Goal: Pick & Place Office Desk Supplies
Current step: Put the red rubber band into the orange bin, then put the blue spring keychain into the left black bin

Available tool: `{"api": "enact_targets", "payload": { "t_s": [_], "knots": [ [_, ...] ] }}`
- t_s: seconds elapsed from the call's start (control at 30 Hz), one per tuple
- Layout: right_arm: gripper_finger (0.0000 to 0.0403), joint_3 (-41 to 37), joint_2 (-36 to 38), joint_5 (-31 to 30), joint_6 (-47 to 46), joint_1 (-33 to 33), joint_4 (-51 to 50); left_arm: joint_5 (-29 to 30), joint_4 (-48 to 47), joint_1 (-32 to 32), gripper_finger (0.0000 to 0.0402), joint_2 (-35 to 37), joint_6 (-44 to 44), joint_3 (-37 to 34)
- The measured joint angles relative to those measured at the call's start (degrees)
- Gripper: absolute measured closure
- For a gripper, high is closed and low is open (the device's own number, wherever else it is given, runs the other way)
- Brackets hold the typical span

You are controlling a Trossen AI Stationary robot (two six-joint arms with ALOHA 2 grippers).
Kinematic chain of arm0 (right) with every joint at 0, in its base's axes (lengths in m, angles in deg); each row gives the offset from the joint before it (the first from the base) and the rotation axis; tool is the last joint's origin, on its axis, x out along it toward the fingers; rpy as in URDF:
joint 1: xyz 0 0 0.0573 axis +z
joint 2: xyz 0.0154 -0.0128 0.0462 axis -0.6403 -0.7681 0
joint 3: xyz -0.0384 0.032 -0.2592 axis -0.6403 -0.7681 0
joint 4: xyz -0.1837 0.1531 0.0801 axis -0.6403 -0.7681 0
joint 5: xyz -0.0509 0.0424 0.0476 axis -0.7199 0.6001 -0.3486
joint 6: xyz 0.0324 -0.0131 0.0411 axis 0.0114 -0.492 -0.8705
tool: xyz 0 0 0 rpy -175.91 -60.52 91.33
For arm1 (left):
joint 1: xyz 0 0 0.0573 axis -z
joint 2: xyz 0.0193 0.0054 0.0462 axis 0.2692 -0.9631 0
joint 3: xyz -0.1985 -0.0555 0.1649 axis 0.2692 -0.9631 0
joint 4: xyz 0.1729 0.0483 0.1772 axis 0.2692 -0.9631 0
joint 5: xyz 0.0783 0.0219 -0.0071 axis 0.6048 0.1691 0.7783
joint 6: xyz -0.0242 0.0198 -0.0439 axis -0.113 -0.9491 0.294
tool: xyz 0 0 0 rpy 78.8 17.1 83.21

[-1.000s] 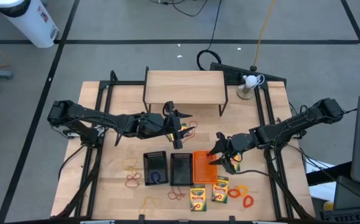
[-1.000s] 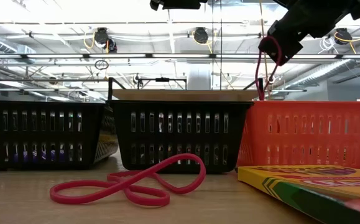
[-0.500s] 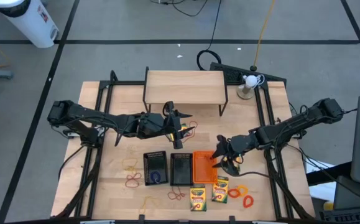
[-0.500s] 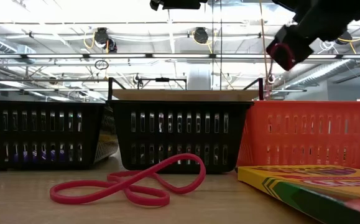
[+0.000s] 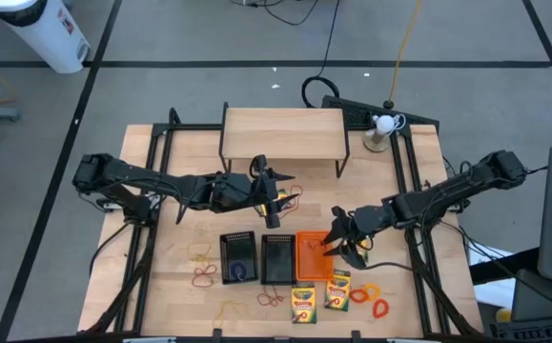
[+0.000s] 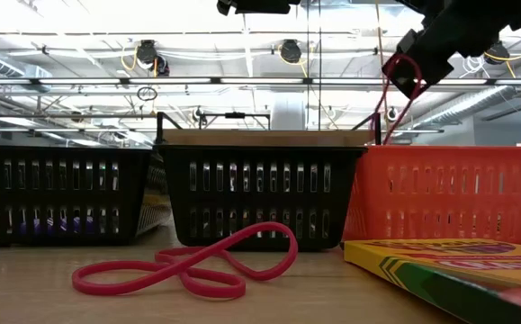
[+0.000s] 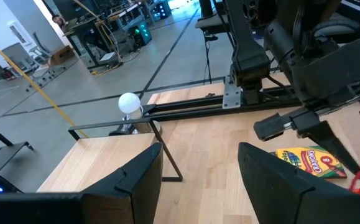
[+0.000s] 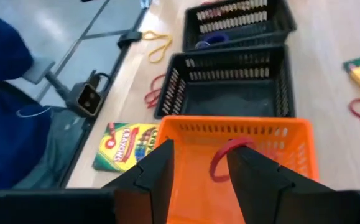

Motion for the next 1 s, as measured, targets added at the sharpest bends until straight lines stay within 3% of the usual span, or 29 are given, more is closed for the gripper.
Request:
{"api": "enact_targets", "payload": {
  "t_s": [0.4,0.6,0.73,1.0],
  "knots": [
    [0.0252,0.0,-0.2,-0.9,1.6,0.0,2.3,0.0,-0.3,0.0,0.019,0.0,0.0,0.0],
    [0.0288,0.0,-0.2,-1.2,2.2,0.0,1.1,0.0,-0.3,0.0,0.019,0.0,0.0,0.0],
    [0.0312,0.0,-0.2,-5.6,4.1,0.0,3.5,0.0,-0.3,0.0,0.019,0.0,0.0,0.0],
    [0.0302,0.0,1.2,-5.6,6.8,-0.3,2.9,-0.1,-0.3,0.0,0.019,0.0,0.0,0.0]
  ]
}}
